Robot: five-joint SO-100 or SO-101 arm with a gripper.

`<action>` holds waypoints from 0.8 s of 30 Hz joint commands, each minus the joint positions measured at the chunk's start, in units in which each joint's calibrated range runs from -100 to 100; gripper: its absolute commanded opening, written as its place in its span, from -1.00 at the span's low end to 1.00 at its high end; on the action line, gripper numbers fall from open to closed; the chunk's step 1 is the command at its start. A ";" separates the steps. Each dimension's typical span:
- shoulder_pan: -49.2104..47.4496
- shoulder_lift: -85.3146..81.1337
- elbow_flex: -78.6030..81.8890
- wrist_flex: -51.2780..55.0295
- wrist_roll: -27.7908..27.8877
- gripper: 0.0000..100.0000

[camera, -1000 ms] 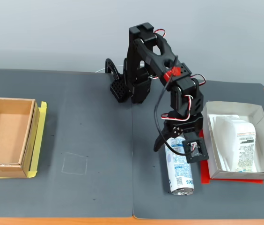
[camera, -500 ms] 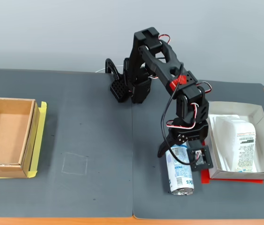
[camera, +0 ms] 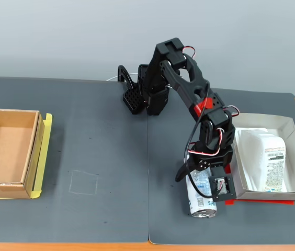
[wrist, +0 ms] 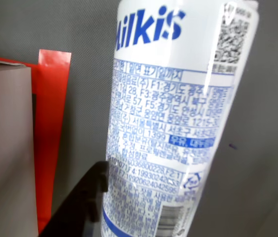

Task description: Pick the can and put it in the brown box

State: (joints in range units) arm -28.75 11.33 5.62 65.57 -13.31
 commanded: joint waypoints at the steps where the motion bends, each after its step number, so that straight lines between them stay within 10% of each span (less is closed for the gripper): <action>1: 0.48 0.74 -3.36 -0.70 -0.19 -0.16; 24: -0.09 9.38 -3.36 -6.59 0.18 -0.16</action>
State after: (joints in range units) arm -28.75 20.88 4.99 59.43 -13.31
